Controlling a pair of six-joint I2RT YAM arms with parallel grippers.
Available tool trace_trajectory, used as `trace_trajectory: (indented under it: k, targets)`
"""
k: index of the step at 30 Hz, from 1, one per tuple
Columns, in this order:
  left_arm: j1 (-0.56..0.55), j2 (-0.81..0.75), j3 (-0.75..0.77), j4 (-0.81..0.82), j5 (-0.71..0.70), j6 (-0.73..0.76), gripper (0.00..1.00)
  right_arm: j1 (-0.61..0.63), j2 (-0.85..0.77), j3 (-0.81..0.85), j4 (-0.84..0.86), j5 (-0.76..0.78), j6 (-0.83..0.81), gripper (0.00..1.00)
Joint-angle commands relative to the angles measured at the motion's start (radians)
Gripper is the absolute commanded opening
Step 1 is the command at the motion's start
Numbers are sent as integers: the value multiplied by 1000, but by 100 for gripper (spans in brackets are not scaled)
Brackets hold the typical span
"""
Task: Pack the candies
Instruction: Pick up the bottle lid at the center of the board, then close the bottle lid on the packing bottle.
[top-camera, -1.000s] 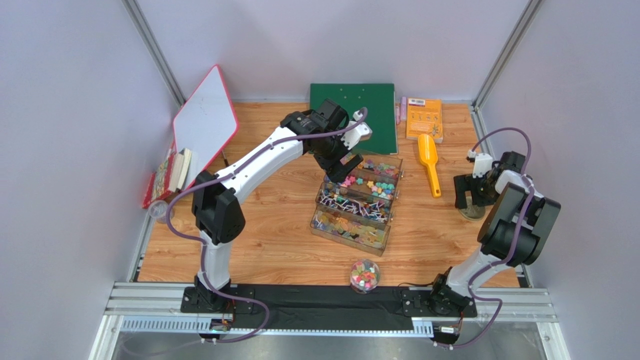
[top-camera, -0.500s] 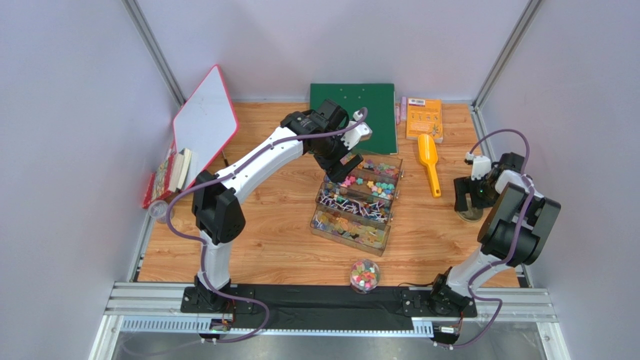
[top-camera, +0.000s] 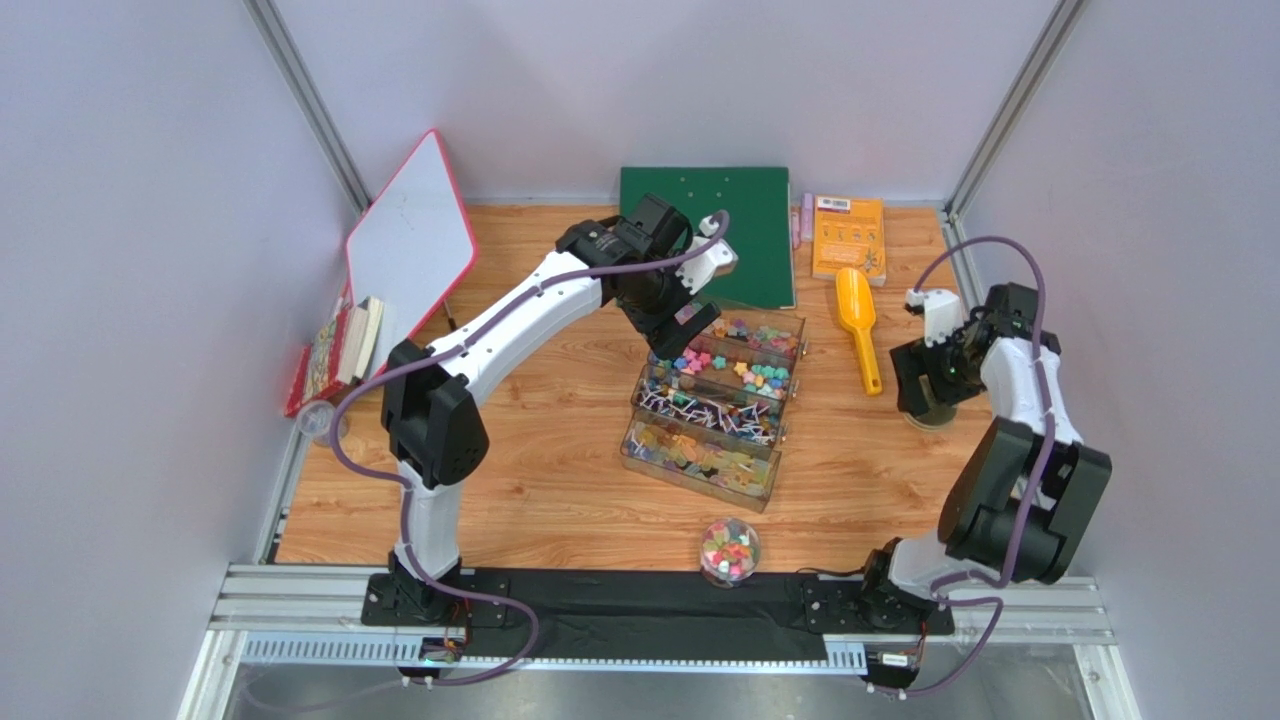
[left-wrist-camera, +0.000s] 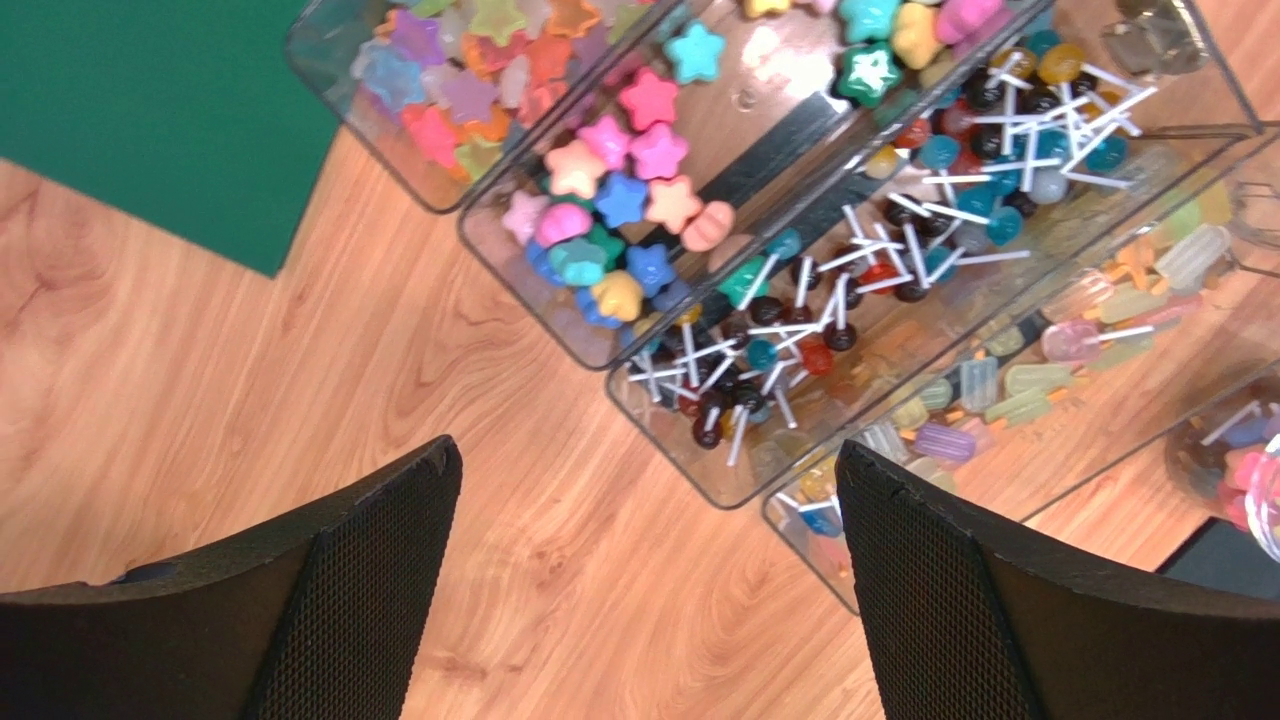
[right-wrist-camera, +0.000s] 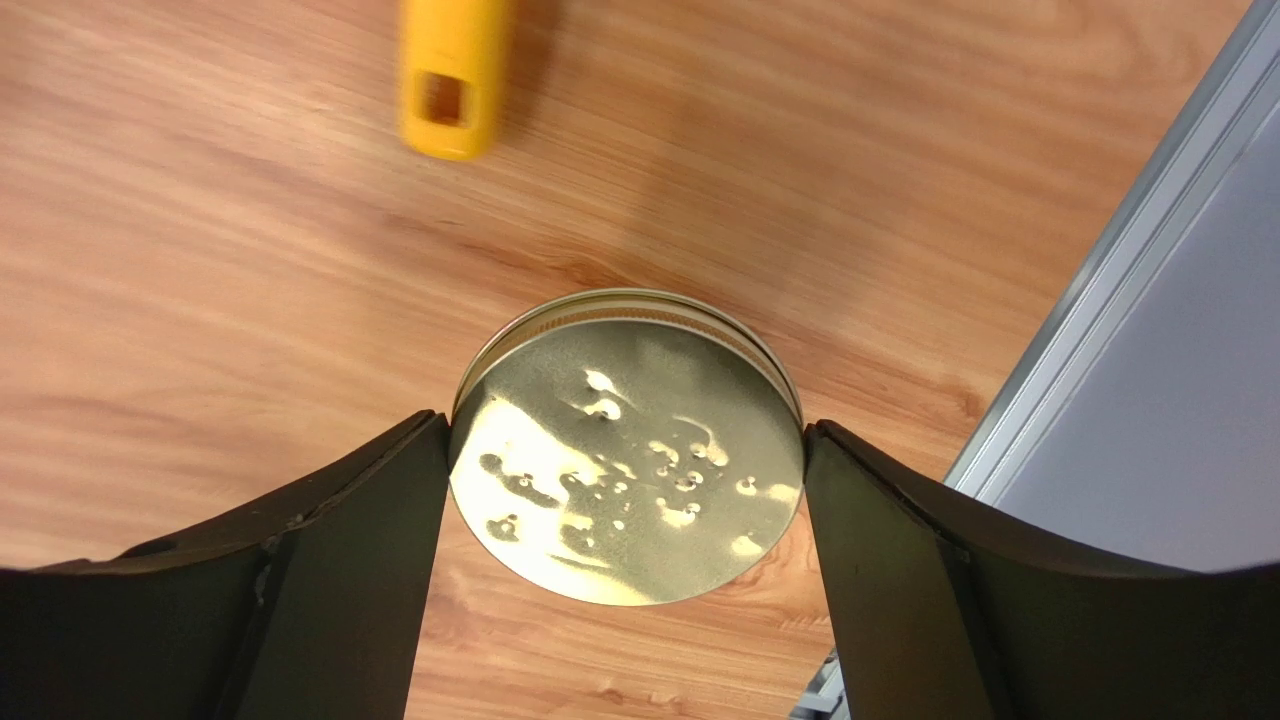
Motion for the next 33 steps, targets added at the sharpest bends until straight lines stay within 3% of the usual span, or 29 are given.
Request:
trace_trajectory:
  k: [1, 11, 20, 25, 33]
  targets:
    - [71, -90, 15, 26, -45, 22, 100, 134, -151, 67, -198, -92, -88, 79]
    - [164, -299, -118, 72, -120, 72, 100, 658, -381, 31, -488, -164, -286, 81]
    - [247, -469, -264, 107, -155, 101, 100, 1158, -458, -61, -504, -80, -279, 82]
    - [258, -541, -314, 118, -155, 115, 100, 1332, -408, -51, -455, -67, -218, 81]
    - [258, -587, -345, 127, -155, 114, 100, 1460, -358, -88, -346, -58, -171, 81]
